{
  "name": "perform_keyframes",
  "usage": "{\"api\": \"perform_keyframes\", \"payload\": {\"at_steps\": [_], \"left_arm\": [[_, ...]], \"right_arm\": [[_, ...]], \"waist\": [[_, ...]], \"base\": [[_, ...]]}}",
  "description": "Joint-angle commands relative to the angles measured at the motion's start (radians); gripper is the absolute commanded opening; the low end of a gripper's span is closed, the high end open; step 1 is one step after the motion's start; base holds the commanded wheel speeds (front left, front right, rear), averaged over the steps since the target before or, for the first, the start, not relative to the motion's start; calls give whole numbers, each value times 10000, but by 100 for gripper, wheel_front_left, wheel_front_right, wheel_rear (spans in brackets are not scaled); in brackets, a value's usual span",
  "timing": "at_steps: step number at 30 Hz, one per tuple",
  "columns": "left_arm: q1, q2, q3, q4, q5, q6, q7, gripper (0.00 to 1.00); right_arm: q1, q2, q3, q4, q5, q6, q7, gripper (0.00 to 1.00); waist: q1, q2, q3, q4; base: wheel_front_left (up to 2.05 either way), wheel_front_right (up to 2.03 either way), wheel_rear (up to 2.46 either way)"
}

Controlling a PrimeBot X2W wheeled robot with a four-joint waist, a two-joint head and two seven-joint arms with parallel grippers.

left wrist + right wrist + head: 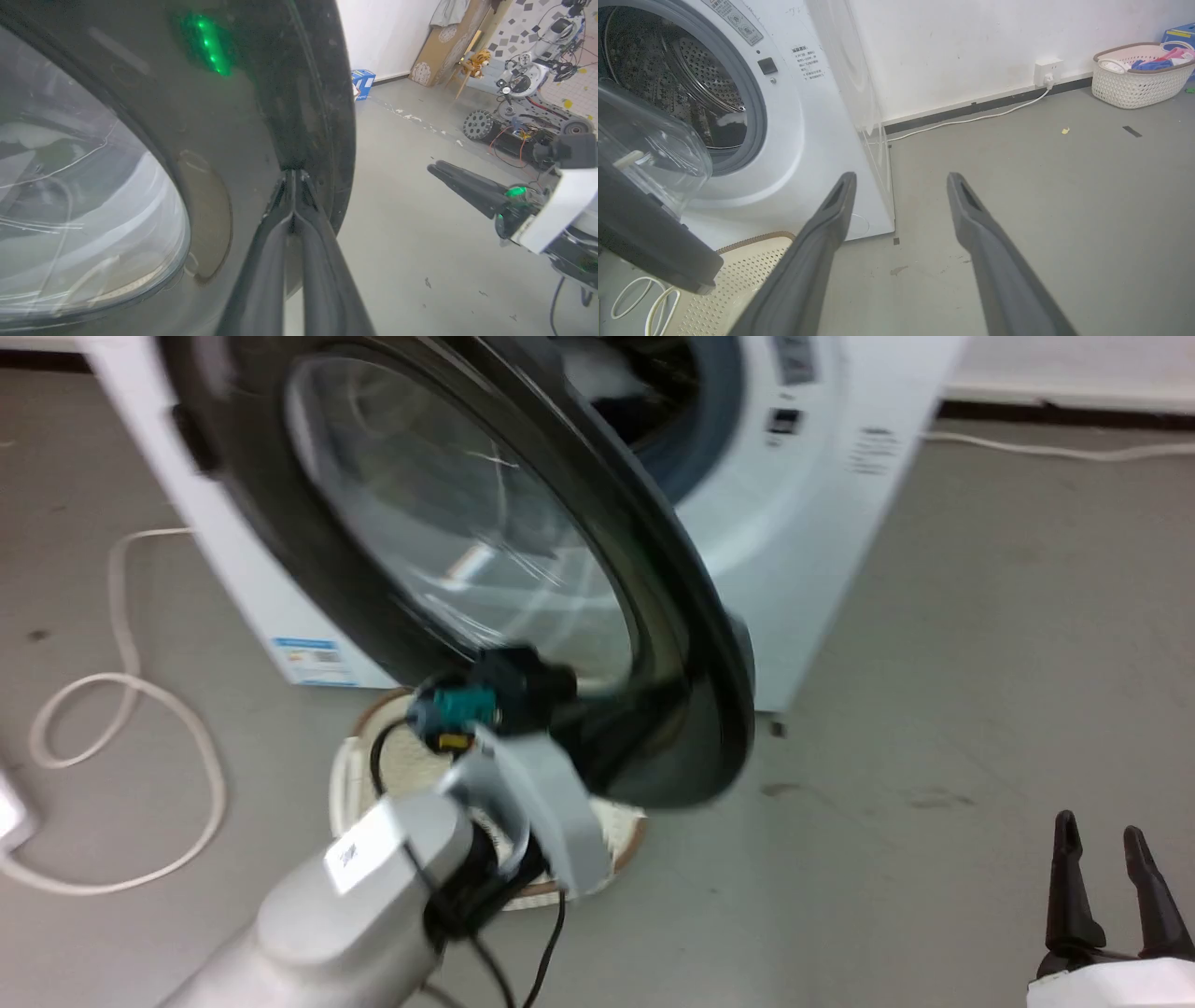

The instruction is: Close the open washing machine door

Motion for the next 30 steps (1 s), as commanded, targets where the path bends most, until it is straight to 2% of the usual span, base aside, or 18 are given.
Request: {"api": "perform_keyframes", "payload": {"at_steps": [1, 7, 13, 16, 20, 21, 23, 24, 25, 26, 30], "left_arm": [[-408, -263, 133, 480, 95, 62, -190, 0], [-1497, -1135, 400, 2503, 341, 226, -689, 0], [-1936, -1718, 849, 3715, -115, 127, -1387, 0], [-1988, -1832, 1359, 3756, -625, 63, -1899, 0], [-1960, -1605, 2380, 3503, -830, 215, -2456, 0], [-1960, -1605, 2380, 3503, -830, 215, -2456, 0], [-1721, -1241, 3351, 3009, -293, 778, -2574, 0], [-1721, -1241, 3351, 3009, -293, 778, -2574, 0], [-1293, -1049, 4215, 2297, 454, 1253, -2582, 0], [-1293, -1049, 4215, 2297, 454, 1253, -2582, 0], [47, -492, 5232, 1258, 2130, 1993, -2586, 0]], "right_arm": [[-135, -4, 38, -49, 87, 10, -45, 100], [-154, -4, 93, -72, 197, 10, -45, 100], [-122, -4, 148, -77, 147, 10, -45, 100], [-41, -4, 150, -91, 59, 10, -45, 100], [73, -4, 214, -67, -36, 10, -45, 100], [73, -4, 214, -67, -36, 10, -45, 100], [167, -4, 285, -50, -77, 10, -45, 100], [167, -4, 285, -50, -77, 10, -45, 100], [211, -4, 346, -43, -100, 10, -45, 100], [211, -4, 346, -43, -100, 10, -45, 100], [259, -4, 539, 14, -130, 10, -45, 100]], "waist": [[-1, -1, 346, -732], [-1, -1, 473, -1058], [-1, -1, 231, -884], [-1, -1, -31, -589], [-1, -1, -423, -186], [-1, -1, -423, -186], [-1, -1, -656, 105], [-1, -1, -656, 105], [-1, -1, -764, 276], [-1, -1, -764, 276], [-1, -1, -975, 494]], "base": [[0, 0, 0], [0, 0, 0], [0, 0, 0], [0, 0, 0], [0, 0, 0], [0, 0, 0], [0, 0, 0], [0, 0, 0], [0, 0, 0], [0, 0, 0], [0, 0, 0]]}}
